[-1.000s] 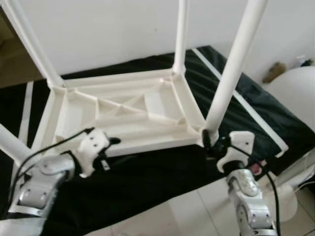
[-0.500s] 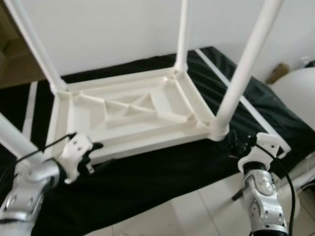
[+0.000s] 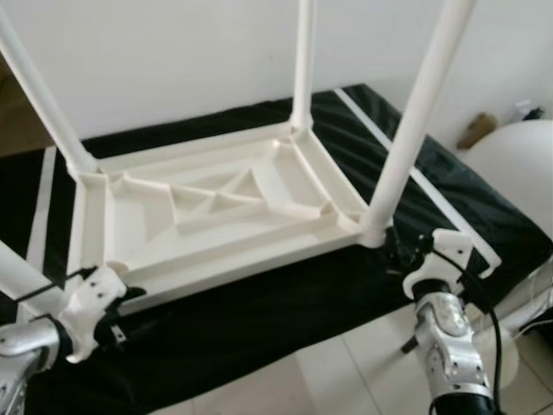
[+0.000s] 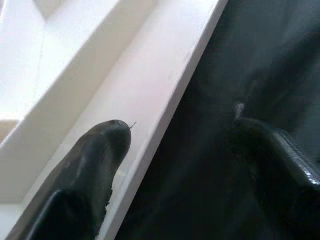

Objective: Building children table

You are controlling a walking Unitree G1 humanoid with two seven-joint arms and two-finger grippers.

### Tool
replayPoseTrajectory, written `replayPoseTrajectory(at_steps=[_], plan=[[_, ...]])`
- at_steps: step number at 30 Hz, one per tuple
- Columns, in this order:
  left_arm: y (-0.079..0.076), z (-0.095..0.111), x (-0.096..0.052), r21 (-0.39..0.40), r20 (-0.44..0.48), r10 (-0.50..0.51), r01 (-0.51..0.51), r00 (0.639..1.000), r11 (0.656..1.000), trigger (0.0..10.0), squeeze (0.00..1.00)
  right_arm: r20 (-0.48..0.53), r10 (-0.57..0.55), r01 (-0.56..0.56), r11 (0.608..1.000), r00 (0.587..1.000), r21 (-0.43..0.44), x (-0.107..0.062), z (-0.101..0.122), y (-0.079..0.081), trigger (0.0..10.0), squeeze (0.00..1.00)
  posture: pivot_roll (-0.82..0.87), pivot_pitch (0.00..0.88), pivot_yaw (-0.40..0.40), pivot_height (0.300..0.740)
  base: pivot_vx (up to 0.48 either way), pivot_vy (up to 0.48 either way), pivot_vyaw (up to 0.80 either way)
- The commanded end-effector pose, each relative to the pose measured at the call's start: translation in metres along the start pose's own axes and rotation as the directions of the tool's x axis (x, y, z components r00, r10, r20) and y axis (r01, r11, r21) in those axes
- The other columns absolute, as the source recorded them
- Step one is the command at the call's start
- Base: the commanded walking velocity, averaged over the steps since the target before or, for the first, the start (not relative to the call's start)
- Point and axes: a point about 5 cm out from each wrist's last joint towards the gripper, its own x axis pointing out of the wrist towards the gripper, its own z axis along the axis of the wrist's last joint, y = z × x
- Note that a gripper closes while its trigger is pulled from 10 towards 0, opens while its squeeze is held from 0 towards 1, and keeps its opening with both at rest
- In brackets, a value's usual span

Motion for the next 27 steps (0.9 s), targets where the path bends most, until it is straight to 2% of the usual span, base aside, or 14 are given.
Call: replayPoseTrajectory(at_steps=[1,5,8,9,11,14,15,17,19,20,21,23,25,27], plan=[[0.008,0.012,-0.014,-0.011,0.082,0.056,-0.056,0.995,0.998,10.0,0.00,-0.004,0.026,-0.026,1.000,1.000,0.006,0.004,-0.002,0.005,10.0,0.00,0.07,0.053,0.009,0.740,0.000,0.000,0.00],[0.003,0.020,-0.021,-0.040,0.164,0.077,-0.071,0.983,0.997,10.0,0.00,0.002,0.026,-0.026,1.000,1.000,0.009,0.009,-0.001,0.004,10.0,0.00,0.09,0.054,0.002,0.740,0.000,0.000,0.00],[-0.027,0.032,-0.010,-0.094,0.319,0.039,-0.009,0.947,0.996,10.0,0.00,0.011,0.041,-0.041,0.999,0.999,0.015,0.017,0.002,0.006,10.0,0.00,0.11,0.061,-0.014,0.740,0.000,0.000,0.00],[-0.027,0.032,-0.010,-0.094,0.319,0.039,-0.009,0.947,0.996,10.0,0.00,0.011,0.041,-0.041,0.999,0.999,0.015,0.017,0.002,0.006,10.0,0.00,0.11,0.061,-0.014,0.740,0.000,0.000,0.00],[-0.053,0.045,0.009,-0.113,0.434,0.002,0.052,0.901,0.992,10.0,0.00,0.017,0.083,-0.083,0.996,0.996,0.029,0.022,0.002,0.017,10.0,0.00,0.14,0.064,-0.038,0.740,0.000,0.000,0.00],[-0.069,0.052,0.019,-0.117,0.491,-0.036,0.107,0.870,0.987,10.0,0.00,0.019,0.118,-0.119,0.992,0.993,0.039,0.025,0.002,0.027,10.0,0.00,0.14,0.063,-0.043,0.740,0.000,0.000,0.00],[-0.069,0.052,0.019,-0.117,0.491,-0.036,0.107,0.870,0.987,10.0,0.00,0.019,0.118,-0.119,0.992,0.993,0.039,0.025,0.002,0.027,10.0,0.00,0.14,0.063,-0.043,0.740,0.000,0.000,0.00],[-0.083,0.045,0.024,-0.092,0.461,-0.077,0.134,0.884,0.987,10.0,0.00,0.014,0.145,-0.145,0.988,0.989,0.043,0.026,0.000,0.034,10.0,0.00,0.16,0.067,-0.058,0.740,0.000,0.000,0.00],[-0.083,0.045,0.024,-0.092,0.461,-0.077,0.134,0.884,0.987,10.0,0.00,0.014,0.145,-0.145,0.988,0.989,0.043,0.026,0.000,0.034,10.0,0.00,0.16,0.067,-0.058,0.740,0.000,0.000,0.00],[-0.086,0.031,0.017,-0.046,0.387,-0.061,0.085,0.920,0.995,10.0,0.00,0.007,0.164,-0.164,0.985,0.986,0.044,0.026,-0.002,0.037,10.0,0.00,0.17,0.068,-0.063,0.740,0.000,0.000,0.00],[-0.082,0.023,0.009,-0.040,0.348,-0.031,0.047,0.937,0.998,10.0,0.00,0.004,0.168,-0.169,0.985,0.986,0.042,0.026,-0.003,0.037,10.0,0.00,0.17,0.068,-0.069,0.740,0.000,0.000,0.00],[-0.079,0.018,0.003,-0.039,0.327,-0.010,0.024,0.945,0.999,10.0,0.00,0.003,0.171,-0.171,0.985,0.985,0.041,0.026,-0.003,0.037,10.0,0.00,0.17,0.068,-0.069,0.740,0.000,0.000,0.00],[-0.069,0.005,-0.015,-0.034,0.265,0.055,-0.048,0.963,0.998,10.0,0.00,0.002,0.171,-0.171,0.984,0.985,0.039,0.027,-0.004,0.036,10.0,0.00,0.17,0.069,-0.070,0.740,0.000,0.000,0.00],[-0.069,0.005,-0.015,-0.034,0.265,0.055,-0.048,0.963,0.998,10.0,0.00,0.002,0.171,-0.171,0.984,0.985,0.039,0.027,-0.004,0.036,10.0,0.00,0.17,0.069,-0.070,0.740,0.000,0.000,0.00]])
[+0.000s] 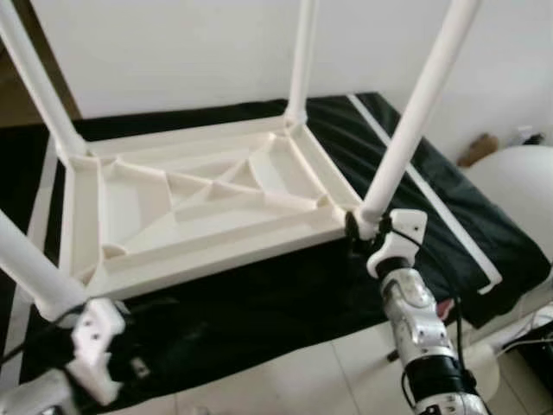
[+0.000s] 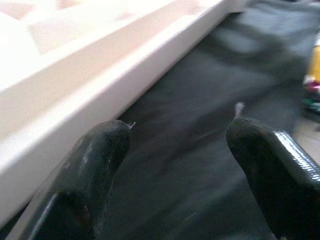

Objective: Building children table

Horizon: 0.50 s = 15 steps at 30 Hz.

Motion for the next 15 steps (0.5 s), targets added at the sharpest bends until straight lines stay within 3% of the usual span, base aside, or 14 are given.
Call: replayPoseTrajectory(at_steps=[1,3,5,6,8,10,14,15], plan=[[0.004,-0.006,-0.011,-0.016,-0.030,-0.004,0.004,1.000,1.000,10.0,0.00,-0.002,0.007,-0.007,1.000,1.000,-0.004,0.002,-0.001,-0.002,10.0,0.00,0.18,0.068,-0.073,0.740,0.000,0.000,0.00],[0.030,-0.020,-0.044,-0.032,-0.108,0.118,-0.122,0.987,0.992,10.0,0.00,0.003,0.017,-0.017,1.000,1.000,-0.003,0.006,-0.001,0.000,10.0,0.00,0.19,0.069,-0.066,0.740,0.000,0.000,0.00],[0.030,-0.020,-0.044,-0.032,-0.108,0.118,-0.122,0.987,0.992,10.0,0.00,0.003,0.017,-0.017,1.000,1.000,-0.003,0.006,-0.001,0.000,10.0,0.00,0.19,0.069,-0.066,0.740,0.000,0.000,0.00],[0.054,-0.015,-0.070,-0.014,-0.126,0.243,-0.246,0.962,0.969,10.0,0.00,0.006,0.019,-0.019,1.000,1.000,0.002,0.007,-0.001,0.000,10.0,0.00,0.19,0.070,-0.059,0.740,0.000,0.000,0.00],[0.054,-0.015,-0.070,-0.014,-0.126,0.243,-0.246,0.962,0.969,10.0,0.00,0.006,0.019,-0.019,1.000,1.000,0.002,0.007,-0.001,0.000,10.0,0.00,0.19,0.070,-0.059,0.740,0.000,0.000,0.00],[0.073,0.001,-0.085,0.043,-0.105,0.348,-0.346,0.931,0.937,10.0,0.00,0.002,-0.002,0.002,1.000,1.000,0.021,0.007,-0.004,-0.001,10.0,0.00,0.19,0.069,-0.056,0.740,0.000,0.000,0.00],[0.080,0.004,-0.096,0.092,-0.133,0.391,-0.381,0.911,0.920,10.0,0.00,-0.001,-0.010,0.010,1.000,1.000,0.028,0.005,-0.007,-0.001,10.0,0.00,0.18,0.073,-0.050,0.740,0.000,0.000,0.00],[0.086,0.005,-0.108,0.121,-0.159,0.425,-0.410,0.891,0.904,10.0,0.00,-0.002,-0.016,0.016,1.000,1.000,0.027,0.004,-0.008,-0.002,10.0,0.00,0.18,0.075,-0.045,0.740,0.000,0.000,0.00]])
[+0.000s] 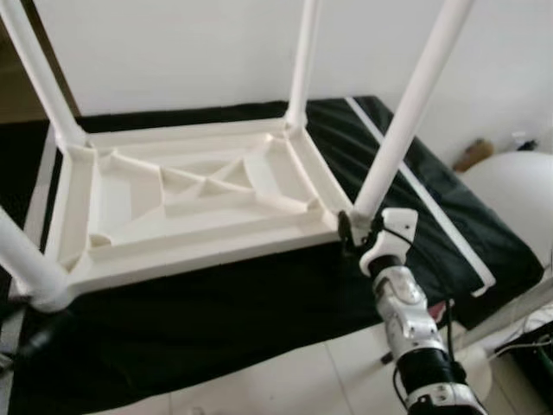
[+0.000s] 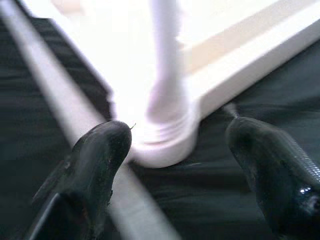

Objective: Building children table

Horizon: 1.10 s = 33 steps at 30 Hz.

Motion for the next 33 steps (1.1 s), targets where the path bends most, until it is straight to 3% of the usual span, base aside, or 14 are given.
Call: replayPoseTrajectory(at_steps=[1,7,11,12,14,15,16,17,20,24,27,31,32,33], plan=[[0.007,-0.006,-0.007,0.010,-0.036,0.062,-0.062,0.997,0.998,10.0,0.00,-0.009,-0.029,0.029,1.000,1.000,0.010,-0.003,-0.005,-0.006,10.0,0.00,0.18,0.075,-0.045,0.740,0.000,0.000,0.00],[0.048,-0.005,-0.029,0.057,-0.071,0.231,-0.227,0.970,0.972,10.0,0.00,-0.006,-0.043,0.043,0.999,0.999,0.005,-0.005,-0.006,-0.012,10.0,0.00,0.17,0.074,-0.044,0.740,0.000,0.000,0.00],[0.068,0.002,-0.025,0.087,-0.041,0.358,-0.354,0.933,0.931,10.0,0.00,-0.004,-0.041,0.041,0.999,0.999,0.002,-0.004,-0.006,-0.012,10.0,0.00,0.17,0.072,-0.046,0.740,0.000,0.000,0.00],[0.078,0.008,-0.019,0.119,-0.006,0.432,-0.428,0.902,0.896,10.0,0.00,-0.002,-0.038,0.038,0.999,0.999,0.001,-0.003,-0.005,-0.012,10.0,0.00,0.16,0.070,-0.049,0.740,0.000,0.000,0.00],[0.078,0.008,-0.019,0.119,-0.006,0.432,-0.428,0.902,0.896,10.0,0.00,-0.002,-0.038,0.038,0.999,0.999,0.001,-0.003,-0.005,-0.012,10.0,0.00,0.16,0.070,-0.049,0.740,0.000,0.000,0.00],[0.085,0.012,-0.010,0.101,0.023,0.480,-0.479,0.877,0.872,10.0,0.00,-0.001,-0.032,0.032,0.999,0.999,0.001,-0.002,-0.004,-0.010,10.0,0.00,0.16,0.071,-0.057,0.740,0.000,0.000,0.00],[0.092,0.024,0.014,0.042,0.107,0.526,-0.532,0.844,0.845,10.0,0.00,-0.005,-0.010,0.010,1.000,1.000,0.004,-0.002,-0.006,-0.005,10.0,0.00,0.16,0.070,-0.057,0.740,0.000,0.000,0.00],[0.092,0.024,0.014,0.042,0.107,0.526,-0.532,0.844,0.845,10.0,0.00,-0.005,-0.010,0.010,1.000,1.000,0.004,-0.002,-0.006,-0.005,10.0,0.00,0.16,0.070,-0.057,0.740,0.000,0.000,0.00],[0.093,0.034,0.041,0.011,0.167,0.538,-0.548,0.826,0.837,10.0,0.00,-0.013,-0.001,0.001,1.000,1.000,0.017,-0.006,-0.010,0.002,10.0,0.00,0.15,0.068,-0.052,0.740,0.000,0.000,0.00],[0.092,0.037,0.057,-0.029,0.175,0.554,-0.558,0.814,0.829,10.0,0.00,-0.017,-0.004,0.004,1.000,1.000,0.024,-0.009,-0.012,0.005,10.0,0.00,0.14,0.068,-0.046,0.740,0.000,0.000,0.00],[0.085,0.044,0.093,-0.110,0.211,0.525,-0.514,0.825,0.851,10.0,0.00,-0.027,-0.034,0.035,0.999,0.999,0.041,-0.016,-0.018,0.012,10.0,0.00,0.12,0.068,-0.029,0.740,0.000,0.000,0.00],[0.077,0.046,0.113,-0.135,0.207,0.486,-0.467,0.849,0.874,10.0,0.00,-0.027,-0.076,0.077,0.996,0.997,0.042,-0.020,-0.020,0.013,10.0,0.00,0.11,0.071,-0.019,0.740,0.000,0.000,0.00],[0.066,0.048,0.134,-0.167,0.196,0.433,-0.406,0.880,0.899,10.0,0.00,-0.031,-0.147,0.148,0.989,0.989,0.022,-0.025,-0.023,0.011,10.0,0.00,0.10,0.070,-0.013,0.740,0.000,0.000,0.00],[0.066,0.048,0.134,-0.167,0.196,0.433,-0.406,0.880,0.899,10.0,0.00,-0.031,-0.147,0.148,0.989,0.989,0.022,-0.025,-0.023,0.011,10.0,0.00,0.10,0.070,-0.013,0.740,0.000,0.000,0.00]])
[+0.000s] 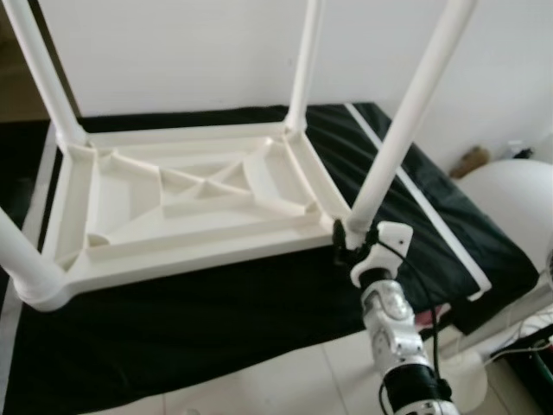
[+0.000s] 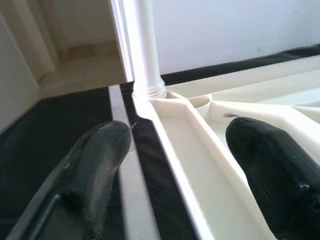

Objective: Building children table

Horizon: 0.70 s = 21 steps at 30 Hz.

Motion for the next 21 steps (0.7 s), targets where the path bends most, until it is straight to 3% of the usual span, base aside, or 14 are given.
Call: replayPoseTrajectory(at_steps=[1,5,8,11,15,21], plan=[[-0.006,-0.010,0.003,-0.008,-0.050,0.017,-0.018,0.999,1.000,10.0,0.00,-0.009,-0.022,0.022,1.000,1.000,-0.013,-0.003,-0.003,0.000,10.0,0.00,0.10,0.070,-0.013,0.740,0.000,0.000,0.00],[-0.039,-0.011,0.017,-0.058,-0.023,-0.081,0.079,0.996,0.995,10.0,0.00,-0.011,-0.130,0.129,0.990,0.992,-0.055,-0.008,-0.007,-0.005,10.0,0.00,0.08,0.071,-0.006,0.740,0.000,0.000,0.00],[-0.051,-0.011,0.020,-0.058,-0.012,-0.122,0.121,0.992,0.991,10.0,0.00,-0.009,-0.155,0.154,0.986,0.988,-0.068,-0.008,-0.006,-0.005,10.0,0.00,0.08,0.070,-0.005,0.740,0.000,0.000,0.00],[-0.076,-0.015,0.024,-0.050,-0.011,-0.216,0.215,0.976,0.975,10.0,0.00,-0.023,-0.218,0.216,0.973,0.976,-0.077,-0.009,-0.007,-0.008,10.0,0.00,0.08,0.068,-0.003,0.740,0.000,0.000,0.00],[-0.094,-0.017,0.024,-0.044,-0.006,-0.286,0.285,0.958,0.957,10.0,0.00,-0.078,-0.300,0.299,0.954,0.951,-0.033,-0.011,-0.013,-0.016,10.0,0.00,0.08,0.065,-0.004,0.740,0.000,0.000,0.00],[-0.108,-0.018,0.021,-0.036,-0.012,-0.344,0.343,0.939,0.939,10.0,0.00,-0.126,-0.279,0.277,0.960,0.952,-0.029,-0.007,-0.017,-0.014,10.0,0.00,0.08,0.061,-0.004,0.740,0.000,0.000,0.00]])
